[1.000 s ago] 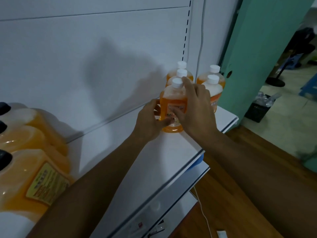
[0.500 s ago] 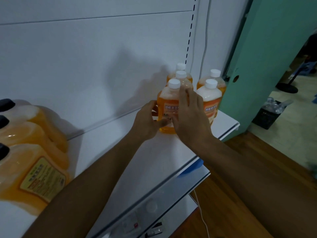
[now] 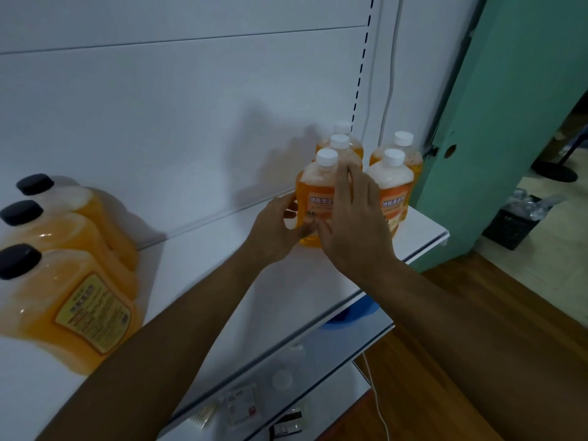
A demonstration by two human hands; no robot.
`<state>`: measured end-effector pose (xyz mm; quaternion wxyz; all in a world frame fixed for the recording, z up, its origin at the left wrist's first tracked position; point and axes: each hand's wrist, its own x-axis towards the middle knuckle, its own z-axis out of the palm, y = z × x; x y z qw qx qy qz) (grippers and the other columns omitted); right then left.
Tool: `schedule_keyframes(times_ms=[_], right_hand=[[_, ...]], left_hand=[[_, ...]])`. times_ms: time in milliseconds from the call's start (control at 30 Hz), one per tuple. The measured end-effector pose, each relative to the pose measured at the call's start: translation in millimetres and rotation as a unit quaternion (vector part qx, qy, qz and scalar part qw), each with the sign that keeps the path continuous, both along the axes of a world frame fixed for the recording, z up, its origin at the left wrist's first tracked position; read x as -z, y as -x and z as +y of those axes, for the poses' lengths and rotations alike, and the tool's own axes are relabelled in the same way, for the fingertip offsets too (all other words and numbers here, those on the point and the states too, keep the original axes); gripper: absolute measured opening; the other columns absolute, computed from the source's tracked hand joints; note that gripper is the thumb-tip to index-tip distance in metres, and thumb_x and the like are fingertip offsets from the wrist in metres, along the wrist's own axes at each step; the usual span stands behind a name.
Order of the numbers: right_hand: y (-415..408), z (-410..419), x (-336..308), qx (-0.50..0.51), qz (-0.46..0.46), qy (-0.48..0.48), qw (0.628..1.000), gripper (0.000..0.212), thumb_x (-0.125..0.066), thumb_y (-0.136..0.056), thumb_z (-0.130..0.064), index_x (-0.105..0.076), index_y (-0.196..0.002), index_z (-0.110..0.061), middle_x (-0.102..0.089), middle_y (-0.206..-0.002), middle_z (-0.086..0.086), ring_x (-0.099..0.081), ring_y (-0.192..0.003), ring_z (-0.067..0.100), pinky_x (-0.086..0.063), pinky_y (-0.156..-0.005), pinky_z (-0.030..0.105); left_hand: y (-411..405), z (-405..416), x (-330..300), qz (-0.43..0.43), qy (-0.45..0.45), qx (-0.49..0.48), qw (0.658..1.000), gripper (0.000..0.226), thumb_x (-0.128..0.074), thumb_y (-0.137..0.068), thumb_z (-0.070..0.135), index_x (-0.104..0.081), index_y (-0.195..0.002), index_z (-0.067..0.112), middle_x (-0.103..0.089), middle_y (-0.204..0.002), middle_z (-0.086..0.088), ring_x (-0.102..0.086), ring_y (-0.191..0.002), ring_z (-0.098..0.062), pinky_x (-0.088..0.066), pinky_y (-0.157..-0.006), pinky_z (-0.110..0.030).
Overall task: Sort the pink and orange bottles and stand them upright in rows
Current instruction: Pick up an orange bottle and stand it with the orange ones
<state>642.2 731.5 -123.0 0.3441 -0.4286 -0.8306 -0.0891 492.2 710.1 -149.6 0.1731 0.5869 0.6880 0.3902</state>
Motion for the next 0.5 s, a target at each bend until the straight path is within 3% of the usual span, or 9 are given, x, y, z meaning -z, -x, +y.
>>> schedule_keyframes(times_ms=[67,133,300,400,500], right_hand=[[-1.0,-2.0,-1.3,-0.008,0.000,-0.018,1.000,0.080,-0.071,-0.083,-0.037,-0.035,-0.143,0.001,-0.041,-0.143,0.026,-0.042,-0.130,0.042,-0.036,-0.107,0.048],[-1.7,-5.2,-3.9,-0.019,-0.007,-0.038,0.999,0.075,-0.067,-0.085,-0.040,-0.036,-0.143,-0.003,-0.039,-0.145,0.024,-0.039,-0.133,0.041,-0.033,-0.109,0.046],[3.7,-20.4,-12.2,-0.065,-0.016,-0.027,0.997,0.071,-0.060,-0.088,-0.048,-0.038,-0.144,-0.009,-0.036,-0.149,0.020,-0.035,-0.136,0.038,-0.033,-0.109,0.045],[10.7,-33.5,-11.3,-0.104,-0.027,-0.004,0.994,0.073,-0.052,-0.091,-0.054,-0.034,-0.147,-0.010,-0.036,-0.150,0.019,-0.033,-0.139,0.036,-0.031,-0.111,0.046],[19.1,-49.6,-5.3,-0.141,-0.034,0.016,0.989,0.074,-0.043,-0.093,-0.059,-0.032,-0.149,-0.012,-0.034,-0.152,0.016,-0.031,-0.141,0.035,-0.028,-0.112,0.046]], left_hand=[[1.9,-4.4,2.6,0.012,0.029,-0.016,0.999,0.063,-0.070,-0.083,0.046,-0.049,-0.137,0.023,-0.059,-0.126,0.001,-0.056,-0.109,-0.014,-0.050,-0.092,-0.036],[1.8,-11.3,3.6,0.025,0.050,-0.032,0.998,0.071,-0.069,-0.084,0.044,-0.040,-0.145,0.021,-0.055,-0.133,-0.001,-0.053,-0.116,-0.016,-0.044,-0.095,-0.031],[2.2,-42.0,3.1,0.084,0.108,-0.073,0.988,0.075,-0.058,-0.088,0.053,-0.027,-0.151,0.024,-0.034,-0.155,0.001,-0.034,-0.141,-0.021,-0.028,-0.117,-0.041],[1.8,-71.9,5.4,0.108,0.108,-0.057,0.987,0.068,-0.057,-0.090,0.051,-0.036,-0.147,0.022,-0.037,-0.153,0.002,-0.036,-0.139,-0.018,-0.021,-0.108,-0.023],[-2.9,-103.7,6.7,0.128,0.115,-0.062,0.983,0.060,-0.056,-0.092,0.048,-0.042,-0.142,0.018,-0.046,-0.147,-0.002,-0.045,-0.132,-0.019,-0.025,-0.098,-0.018]])
